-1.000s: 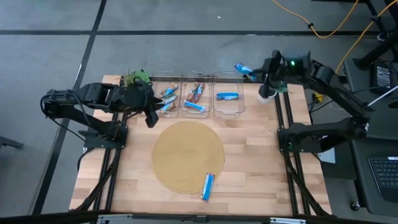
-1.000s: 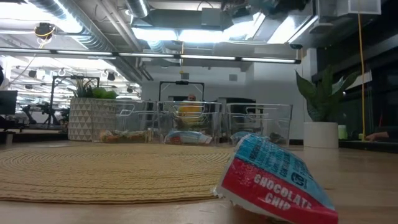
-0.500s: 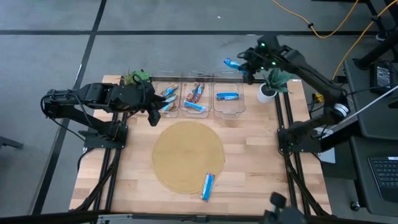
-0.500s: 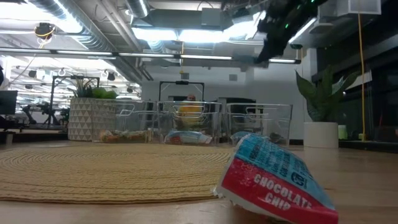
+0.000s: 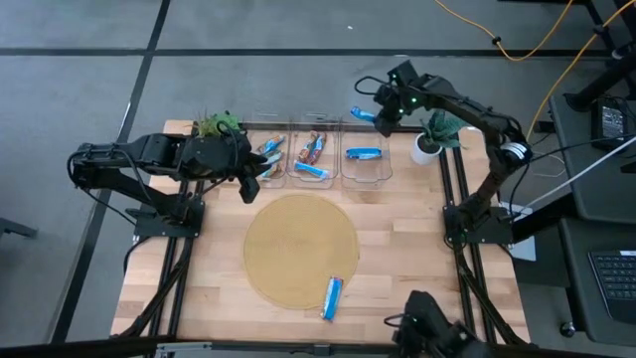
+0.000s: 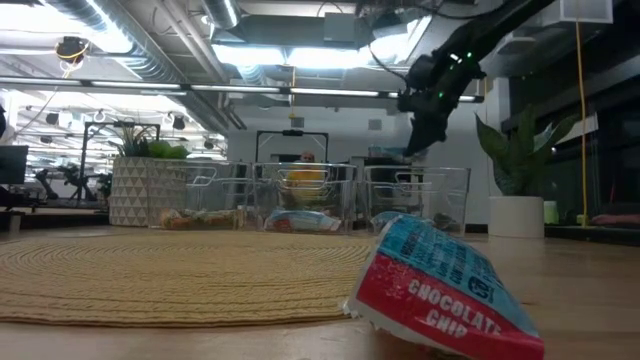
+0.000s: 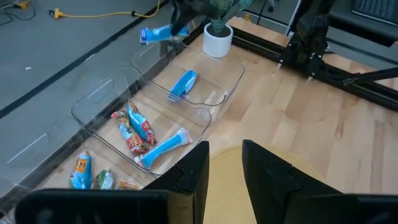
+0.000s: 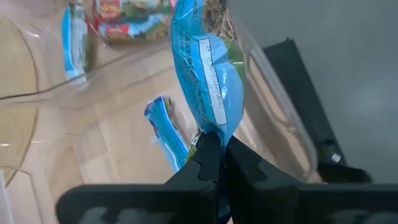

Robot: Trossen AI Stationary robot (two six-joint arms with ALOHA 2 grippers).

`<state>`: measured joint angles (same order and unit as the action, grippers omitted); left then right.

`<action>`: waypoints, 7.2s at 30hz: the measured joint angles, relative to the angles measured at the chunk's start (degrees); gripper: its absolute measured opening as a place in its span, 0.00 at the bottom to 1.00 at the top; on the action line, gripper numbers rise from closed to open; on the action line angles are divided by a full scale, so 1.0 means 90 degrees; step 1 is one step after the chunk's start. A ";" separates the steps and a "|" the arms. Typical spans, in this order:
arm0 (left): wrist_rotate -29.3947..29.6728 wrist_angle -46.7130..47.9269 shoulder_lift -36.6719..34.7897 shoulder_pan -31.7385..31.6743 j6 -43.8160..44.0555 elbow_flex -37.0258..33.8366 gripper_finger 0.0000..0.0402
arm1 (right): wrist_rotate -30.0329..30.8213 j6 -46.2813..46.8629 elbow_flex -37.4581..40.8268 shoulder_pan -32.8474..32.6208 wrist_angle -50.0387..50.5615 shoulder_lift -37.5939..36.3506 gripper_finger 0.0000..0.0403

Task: Pick and place Granola Bars by type
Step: Put the blue granola bar into the right transparent bin, then put the red granola bar into the middle transparent bin

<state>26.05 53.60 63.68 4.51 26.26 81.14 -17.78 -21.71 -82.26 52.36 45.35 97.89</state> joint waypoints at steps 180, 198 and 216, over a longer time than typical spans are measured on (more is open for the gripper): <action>0.0145 0.0884 -0.0005 0.0000 -0.0623 -0.0001 0.22 | 0.1996 -0.0603 0.1498 -0.8283 -0.2746 0.0668 0.01; 0.0154 0.0874 0.0019 0.0000 -0.0666 -0.0002 0.22 | 0.4409 0.1998 0.1496 -0.7978 -0.2023 -0.0884 0.01; -0.0895 -0.2001 0.0965 -0.0006 -0.2163 -0.0007 0.22 | 0.5050 0.3183 0.1497 -0.7223 -0.1884 -0.2234 0.01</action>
<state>17.99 35.60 72.37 4.46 6.79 81.08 27.67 6.93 -68.79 -12.65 28.39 77.78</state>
